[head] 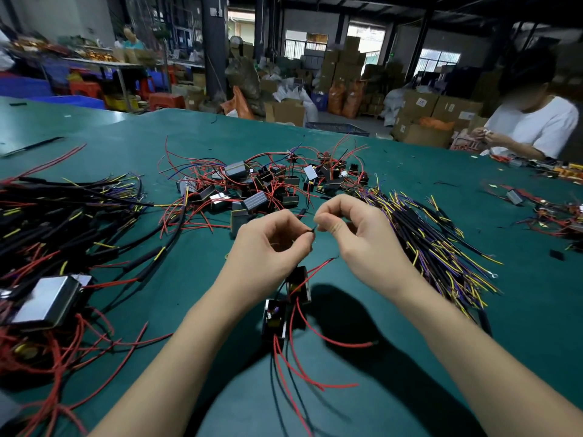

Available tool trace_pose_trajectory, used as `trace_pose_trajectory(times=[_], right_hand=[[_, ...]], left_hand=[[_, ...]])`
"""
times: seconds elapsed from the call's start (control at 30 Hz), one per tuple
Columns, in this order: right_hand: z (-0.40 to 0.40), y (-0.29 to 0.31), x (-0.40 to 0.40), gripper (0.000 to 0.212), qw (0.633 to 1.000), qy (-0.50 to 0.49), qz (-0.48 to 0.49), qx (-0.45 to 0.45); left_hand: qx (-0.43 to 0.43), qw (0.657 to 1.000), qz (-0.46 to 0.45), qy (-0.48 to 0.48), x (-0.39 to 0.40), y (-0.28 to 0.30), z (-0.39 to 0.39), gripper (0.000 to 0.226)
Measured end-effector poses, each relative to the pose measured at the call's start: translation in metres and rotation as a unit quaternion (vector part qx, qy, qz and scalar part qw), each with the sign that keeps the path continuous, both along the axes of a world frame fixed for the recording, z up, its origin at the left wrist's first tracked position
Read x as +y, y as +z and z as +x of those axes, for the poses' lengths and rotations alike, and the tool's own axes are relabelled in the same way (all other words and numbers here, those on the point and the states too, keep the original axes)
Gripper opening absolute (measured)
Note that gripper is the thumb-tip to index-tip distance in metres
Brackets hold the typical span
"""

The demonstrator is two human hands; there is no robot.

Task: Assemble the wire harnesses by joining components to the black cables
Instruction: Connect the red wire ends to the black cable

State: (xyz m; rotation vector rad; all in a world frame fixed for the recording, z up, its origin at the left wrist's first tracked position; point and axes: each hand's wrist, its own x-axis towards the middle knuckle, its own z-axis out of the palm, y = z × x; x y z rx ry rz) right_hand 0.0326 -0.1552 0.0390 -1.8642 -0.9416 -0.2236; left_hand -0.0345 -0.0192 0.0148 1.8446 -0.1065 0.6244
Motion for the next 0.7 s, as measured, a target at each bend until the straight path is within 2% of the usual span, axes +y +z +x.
trace_pose_trajectory(times=[0.1, 0.17, 0.27, 0.47, 0.7], right_hand=[[0.003, -0.002, 0.0, 0.012, 0.995, 0.031, 0.043, 0.086], [0.006, -0.002, -0.002, 0.01, 0.991, 0.059, 0.029, 0.12], [0.007, -0.004, -0.004, 0.012, 0.991, 0.067, 0.004, 0.115], [0.001, -0.005, 0.0, 0.016, 0.997, 0.035, 0.026, 0.067], [-0.002, -0.008, 0.01, 0.023, 0.999, -0.022, 0.04, 0.03]], left_hand=[[-0.011, 1.0, -0.003, 0.023, 0.0, -0.003, 0.0, 0.01], [-0.006, 0.999, -0.013, 0.029, -0.001, -0.004, 0.0, 0.011], [-0.006, 0.999, -0.014, 0.03, -0.001, -0.004, 0.0, 0.011], [-0.021, 0.998, 0.019, 0.049, 0.001, -0.003, -0.001, 0.009], [-0.013, 0.984, 0.159, 0.075, 0.012, -0.001, -0.001, 0.006]])
